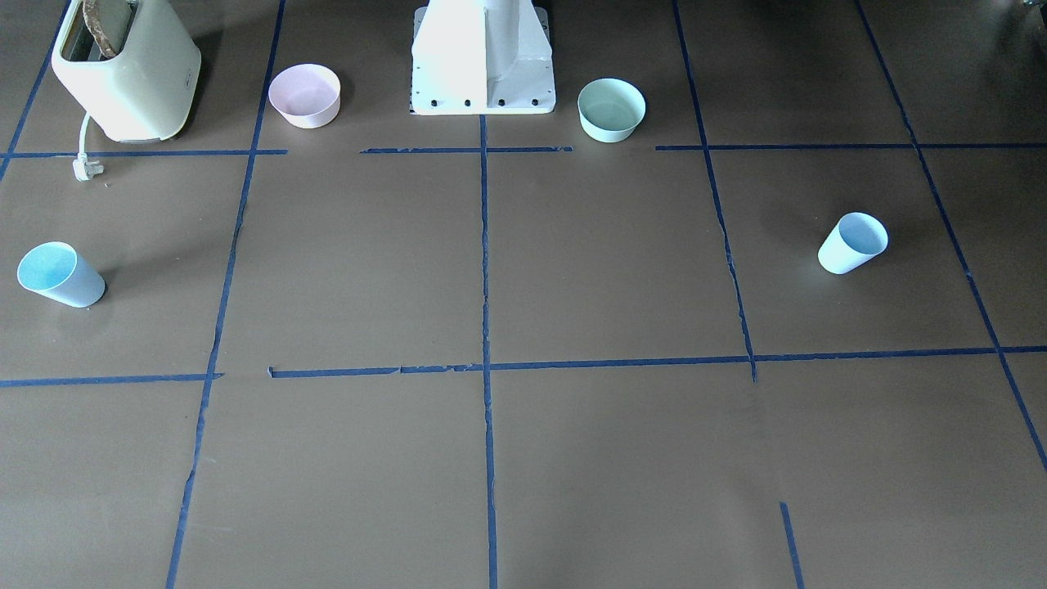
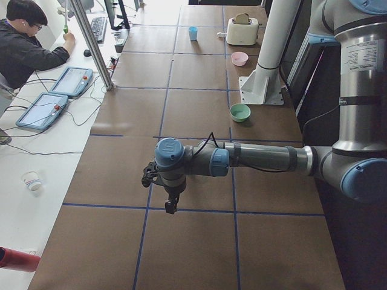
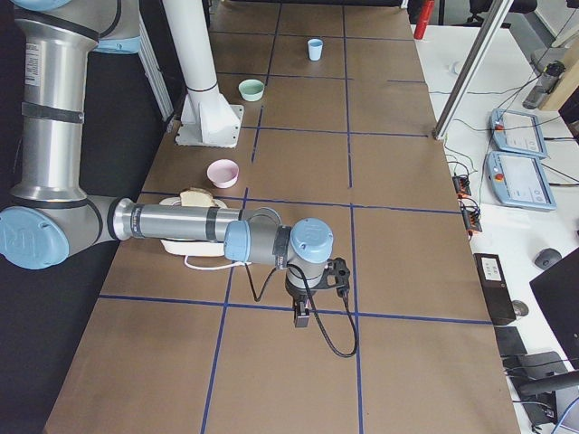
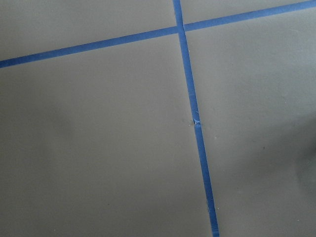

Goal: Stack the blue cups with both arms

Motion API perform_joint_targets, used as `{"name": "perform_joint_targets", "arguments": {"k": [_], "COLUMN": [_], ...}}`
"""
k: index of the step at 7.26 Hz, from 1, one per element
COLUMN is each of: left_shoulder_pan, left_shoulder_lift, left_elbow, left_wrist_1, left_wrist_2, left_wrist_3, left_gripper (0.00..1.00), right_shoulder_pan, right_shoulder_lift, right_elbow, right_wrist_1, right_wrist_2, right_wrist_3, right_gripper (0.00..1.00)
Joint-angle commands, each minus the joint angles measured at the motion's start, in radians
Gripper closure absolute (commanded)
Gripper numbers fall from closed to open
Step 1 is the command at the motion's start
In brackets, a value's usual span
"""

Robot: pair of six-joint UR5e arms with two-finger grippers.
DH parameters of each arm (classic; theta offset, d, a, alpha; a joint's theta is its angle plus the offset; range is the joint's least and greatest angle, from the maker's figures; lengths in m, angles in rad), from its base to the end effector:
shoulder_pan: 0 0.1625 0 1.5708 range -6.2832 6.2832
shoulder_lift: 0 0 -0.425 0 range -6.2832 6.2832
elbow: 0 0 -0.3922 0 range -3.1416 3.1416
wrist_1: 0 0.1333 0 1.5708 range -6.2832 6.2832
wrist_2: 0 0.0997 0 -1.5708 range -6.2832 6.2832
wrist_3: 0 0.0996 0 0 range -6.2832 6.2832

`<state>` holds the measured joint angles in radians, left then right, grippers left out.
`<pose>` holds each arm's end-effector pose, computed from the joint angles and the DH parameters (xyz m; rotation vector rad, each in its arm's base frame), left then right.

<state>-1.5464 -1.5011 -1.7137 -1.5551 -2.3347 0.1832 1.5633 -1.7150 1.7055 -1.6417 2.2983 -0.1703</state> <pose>-0.0530 -0.4667 0.6239 0.1153 0.7585 0.2193 0.0639 -0.4250 0.6690 -0.0175 -0.7315 -0.1406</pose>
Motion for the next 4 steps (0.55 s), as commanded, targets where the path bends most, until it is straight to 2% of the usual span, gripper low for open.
{"name": "perform_joint_targets", "arguments": {"k": [1,2,4], "left_shoulder_pan": [0.012,0.063,0.222], "left_shoulder_lift": [-0.067,-0.065,-0.059], "left_elbow": [0.019,0.014,0.017], "left_wrist_1": [-0.031,-0.096,-0.204], "left_wrist_2": [-0.006,-0.008,-0.049], "left_wrist_3": [0.002,0.004,-0.244], "left_gripper": [0.00,0.00,0.00], "right_shoulder_pan": [-0.006,-0.006,-0.008], "right_shoulder_lift": [0.002,0.003,0.000], "right_elbow": [-0.006,-0.004,-0.006], "right_wrist_1": [-0.001,-0.001,-0.001], "right_wrist_2": [0.007,0.010,0.030], "right_wrist_3": [0.006,0.006,0.006], "right_gripper": [0.00,0.00,0.00]}}
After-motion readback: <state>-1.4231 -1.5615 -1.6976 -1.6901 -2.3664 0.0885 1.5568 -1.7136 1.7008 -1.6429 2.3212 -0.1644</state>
